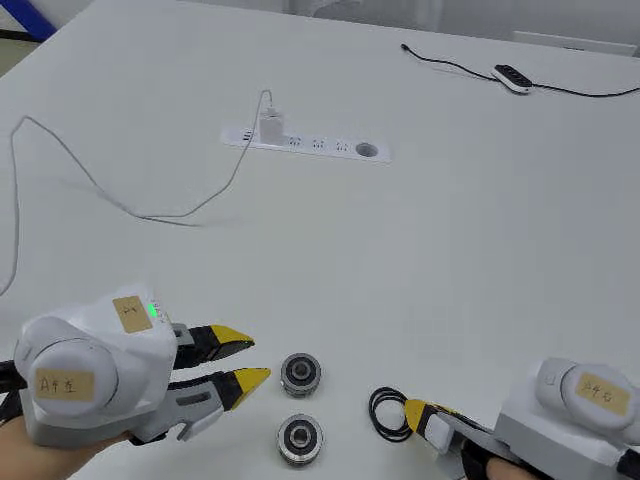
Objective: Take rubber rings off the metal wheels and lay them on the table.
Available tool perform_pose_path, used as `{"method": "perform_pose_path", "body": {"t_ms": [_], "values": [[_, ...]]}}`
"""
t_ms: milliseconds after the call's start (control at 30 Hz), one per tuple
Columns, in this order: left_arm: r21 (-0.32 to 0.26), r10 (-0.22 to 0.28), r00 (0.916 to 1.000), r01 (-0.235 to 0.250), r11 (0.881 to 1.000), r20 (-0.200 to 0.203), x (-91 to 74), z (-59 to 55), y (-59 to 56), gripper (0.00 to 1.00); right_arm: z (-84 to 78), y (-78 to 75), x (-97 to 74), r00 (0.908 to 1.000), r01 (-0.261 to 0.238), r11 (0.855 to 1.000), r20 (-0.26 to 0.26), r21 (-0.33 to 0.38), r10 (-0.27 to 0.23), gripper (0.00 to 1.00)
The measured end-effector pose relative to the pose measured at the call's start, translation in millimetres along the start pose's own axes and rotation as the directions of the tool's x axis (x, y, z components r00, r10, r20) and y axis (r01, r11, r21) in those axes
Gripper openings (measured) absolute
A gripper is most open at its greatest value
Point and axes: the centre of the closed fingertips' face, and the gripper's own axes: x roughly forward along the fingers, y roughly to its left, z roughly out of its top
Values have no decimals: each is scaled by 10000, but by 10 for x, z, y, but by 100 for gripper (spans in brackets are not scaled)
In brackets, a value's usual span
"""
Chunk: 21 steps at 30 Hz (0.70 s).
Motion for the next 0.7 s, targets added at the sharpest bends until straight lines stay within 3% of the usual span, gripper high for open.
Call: {"method": "perform_pose_path", "body": {"t_ms": [400,700], "values": [[-104,142,9999,-141,9998,90,-37,21,52,20,57,13,-34,9998,-52,10000,183,15,51,6],[-727,694,9966,-660,9952,451,-214,35,115,23,158,-29,-157,9978,-80,9999,656,87,75,7]]}}
